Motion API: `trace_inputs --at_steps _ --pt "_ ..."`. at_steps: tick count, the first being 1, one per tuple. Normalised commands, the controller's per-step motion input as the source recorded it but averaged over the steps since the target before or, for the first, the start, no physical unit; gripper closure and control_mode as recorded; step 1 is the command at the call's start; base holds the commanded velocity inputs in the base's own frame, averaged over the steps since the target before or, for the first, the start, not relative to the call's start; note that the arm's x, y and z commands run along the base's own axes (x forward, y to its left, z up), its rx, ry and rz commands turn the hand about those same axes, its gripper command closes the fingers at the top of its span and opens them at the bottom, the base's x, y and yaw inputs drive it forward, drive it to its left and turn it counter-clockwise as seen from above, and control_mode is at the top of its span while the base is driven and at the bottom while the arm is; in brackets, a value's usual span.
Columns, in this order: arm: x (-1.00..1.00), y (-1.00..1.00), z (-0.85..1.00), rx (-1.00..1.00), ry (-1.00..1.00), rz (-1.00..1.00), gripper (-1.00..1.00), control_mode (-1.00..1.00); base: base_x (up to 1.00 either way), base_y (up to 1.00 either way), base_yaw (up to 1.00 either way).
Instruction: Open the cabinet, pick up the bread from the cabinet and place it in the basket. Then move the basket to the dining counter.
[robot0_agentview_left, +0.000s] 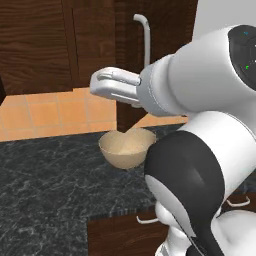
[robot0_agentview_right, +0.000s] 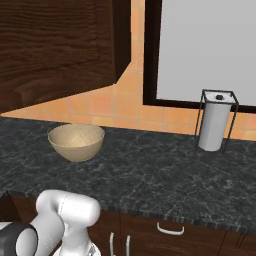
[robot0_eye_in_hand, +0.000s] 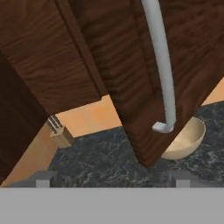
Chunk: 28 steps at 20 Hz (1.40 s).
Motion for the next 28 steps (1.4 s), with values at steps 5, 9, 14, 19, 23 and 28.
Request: trace_inputs --at_steps 5,9,14,19,23,28 --pt "0.46 0.72 -0.17 0.20 -0.06 -0.12 -1.00 -1.00 0.00 0.00 0.00" --pt "0.55 0.56 -0.17 0.18 -0.20 -0.44 -1.00 -1.00 0.00 0.00 0.00" --pt "0.92 0.59 -0.13 0.25 -0.11 -0.54 -1.00 -1.00 0.00 0.00 0.00" --pt "0.54 0.06 -0.06 0.33 -0.12 -0.24 -1.00 -1.00 0.00 0.00 0.00" --pt "0.42 -0.05 -0.24 0.30 -0.30 -0.07 -1.00 -1.00 0.00 0.00 0.00" --pt "0.68 -0.12 -0.08 0.33 -0.14 -0.14 -1.00 -1.00 0.00 0.00 0.00"
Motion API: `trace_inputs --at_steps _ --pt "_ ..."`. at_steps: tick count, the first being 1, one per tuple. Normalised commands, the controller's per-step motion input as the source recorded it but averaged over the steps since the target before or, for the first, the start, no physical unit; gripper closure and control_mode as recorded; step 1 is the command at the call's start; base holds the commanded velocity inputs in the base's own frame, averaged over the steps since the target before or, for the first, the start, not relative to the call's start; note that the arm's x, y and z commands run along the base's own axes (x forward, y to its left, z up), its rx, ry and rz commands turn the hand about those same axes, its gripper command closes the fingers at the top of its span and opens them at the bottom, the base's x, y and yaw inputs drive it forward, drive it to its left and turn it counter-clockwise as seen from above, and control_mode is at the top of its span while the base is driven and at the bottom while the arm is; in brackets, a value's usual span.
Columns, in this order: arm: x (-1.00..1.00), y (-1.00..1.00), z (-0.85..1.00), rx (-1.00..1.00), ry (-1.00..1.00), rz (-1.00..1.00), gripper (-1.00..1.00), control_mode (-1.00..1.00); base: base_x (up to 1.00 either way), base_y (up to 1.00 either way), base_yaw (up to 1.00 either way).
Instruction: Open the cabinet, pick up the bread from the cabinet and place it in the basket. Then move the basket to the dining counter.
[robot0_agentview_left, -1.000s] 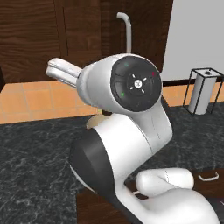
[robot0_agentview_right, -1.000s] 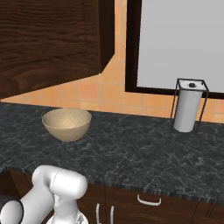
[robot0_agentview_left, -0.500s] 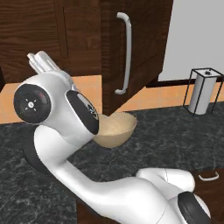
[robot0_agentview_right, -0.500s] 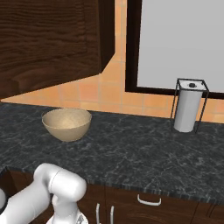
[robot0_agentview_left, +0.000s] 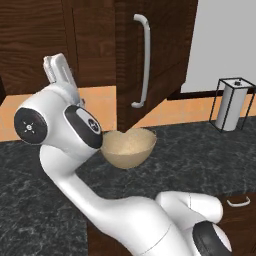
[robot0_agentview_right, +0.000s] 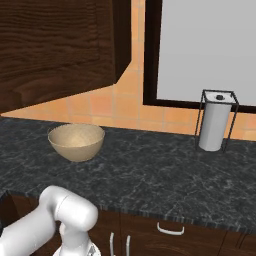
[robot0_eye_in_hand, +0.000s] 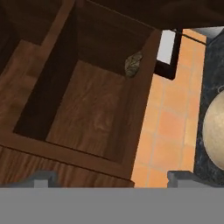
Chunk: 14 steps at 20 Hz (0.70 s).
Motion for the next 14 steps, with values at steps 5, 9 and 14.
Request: trace_inputs --at_steps 5,9,14 --pt "0.48 -0.07 0.00 0.31 -0.07 -0.17 -1.00 -1.00 0.00 0.00 0.00" --pt "0.36 0.00 -0.26 0.29 -0.11 -0.23 -1.00 -1.00 0.00 0.00 0.00" --pt "0.07 0.06 -0.14 0.27 -0.11 -0.26 -1.00 -1.00 0.00 0.00 0.00"
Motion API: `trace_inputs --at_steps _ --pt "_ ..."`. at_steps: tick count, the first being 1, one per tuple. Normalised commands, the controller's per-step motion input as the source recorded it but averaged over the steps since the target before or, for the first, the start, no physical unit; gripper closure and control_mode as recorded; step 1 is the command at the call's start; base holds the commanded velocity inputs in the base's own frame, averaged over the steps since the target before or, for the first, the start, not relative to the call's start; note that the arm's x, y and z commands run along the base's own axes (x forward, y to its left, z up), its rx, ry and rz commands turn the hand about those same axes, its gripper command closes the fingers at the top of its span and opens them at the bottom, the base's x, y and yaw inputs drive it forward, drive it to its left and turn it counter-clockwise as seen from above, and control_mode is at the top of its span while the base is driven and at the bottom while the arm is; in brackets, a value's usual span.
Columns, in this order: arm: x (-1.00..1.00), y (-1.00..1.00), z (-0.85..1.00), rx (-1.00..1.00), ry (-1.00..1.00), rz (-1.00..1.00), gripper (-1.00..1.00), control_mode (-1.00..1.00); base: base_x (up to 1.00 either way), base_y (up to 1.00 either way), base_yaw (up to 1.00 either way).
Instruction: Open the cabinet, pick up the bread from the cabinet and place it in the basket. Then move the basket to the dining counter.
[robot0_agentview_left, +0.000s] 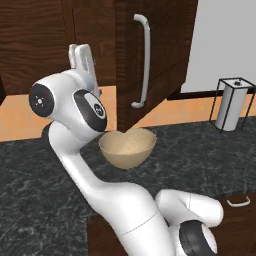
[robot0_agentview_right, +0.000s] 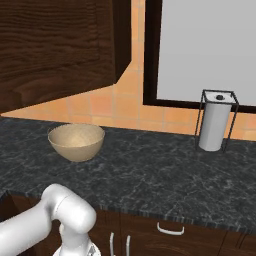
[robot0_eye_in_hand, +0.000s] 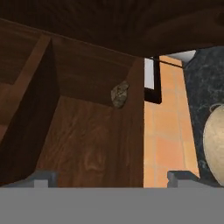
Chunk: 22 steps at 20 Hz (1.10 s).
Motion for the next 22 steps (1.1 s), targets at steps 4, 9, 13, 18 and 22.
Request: trace_inputs --at_steps 4,9,13,18,22 --pt "-0.84 0.00 0.00 0.25 -0.16 -0.26 -1.00 -1.00 0.00 0.00 0.00" --pt "-0.72 -0.10 -0.01 0.23 -0.11 -0.33 -1.00 -1.00 0.00 0.00 0.00" --pt "-0.10 -0.66 0.00 0.20 -0.11 -0.26 -1.00 -1.00 0.00 0.00 0.00" --pt "-0.95 -0.58 0.00 0.22 -0.16 -0.23 -1.00 -1.00 0.00 0.00 0.00" --pt "-0.88 -0.81 0.01 0.10 -0.21 -0.21 -1.00 -1.00 0.00 0.00 0.00"
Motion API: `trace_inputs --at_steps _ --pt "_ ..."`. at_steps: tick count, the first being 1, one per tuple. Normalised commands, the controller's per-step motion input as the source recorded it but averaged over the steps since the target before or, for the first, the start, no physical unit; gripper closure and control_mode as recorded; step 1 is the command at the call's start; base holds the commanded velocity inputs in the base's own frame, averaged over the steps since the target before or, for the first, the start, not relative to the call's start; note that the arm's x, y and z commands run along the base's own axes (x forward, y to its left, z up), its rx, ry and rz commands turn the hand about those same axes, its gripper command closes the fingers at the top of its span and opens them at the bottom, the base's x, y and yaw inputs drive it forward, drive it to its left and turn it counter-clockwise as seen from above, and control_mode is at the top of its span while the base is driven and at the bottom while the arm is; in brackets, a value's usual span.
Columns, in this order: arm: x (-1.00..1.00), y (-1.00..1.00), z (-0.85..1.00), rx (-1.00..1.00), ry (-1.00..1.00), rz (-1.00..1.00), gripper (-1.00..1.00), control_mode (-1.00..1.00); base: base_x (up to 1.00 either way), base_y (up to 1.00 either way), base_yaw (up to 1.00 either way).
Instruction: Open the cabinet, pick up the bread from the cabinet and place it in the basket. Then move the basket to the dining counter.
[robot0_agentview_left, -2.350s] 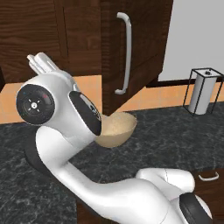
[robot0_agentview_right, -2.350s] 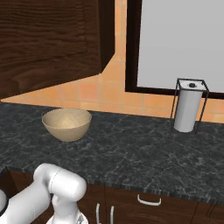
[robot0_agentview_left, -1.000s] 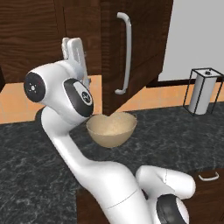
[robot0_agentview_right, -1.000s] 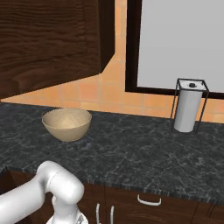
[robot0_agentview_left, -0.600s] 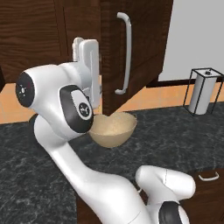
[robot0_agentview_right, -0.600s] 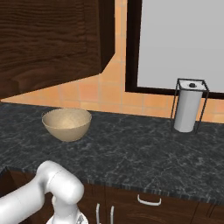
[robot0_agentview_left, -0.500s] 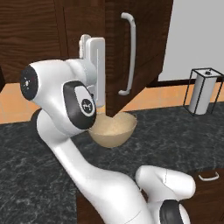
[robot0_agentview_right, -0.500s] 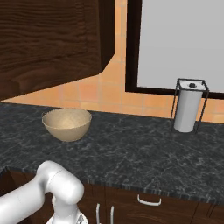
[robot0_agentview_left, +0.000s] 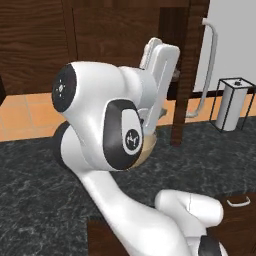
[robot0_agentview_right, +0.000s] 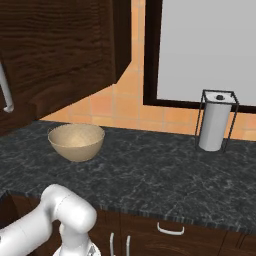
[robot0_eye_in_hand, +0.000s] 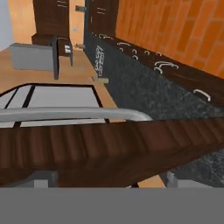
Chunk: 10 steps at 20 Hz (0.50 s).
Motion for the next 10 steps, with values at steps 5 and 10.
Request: trace_inputs --at_steps 5,10 --pt "0.04 -1.00 0.00 0.08 -0.10 -0.11 -1.00 -1.00 0.00 0.00 0.00" --pt "0.06 -1.00 0.00 0.09 -0.05 -0.05 -1.00 -1.00 0.00 0.00 0.00"
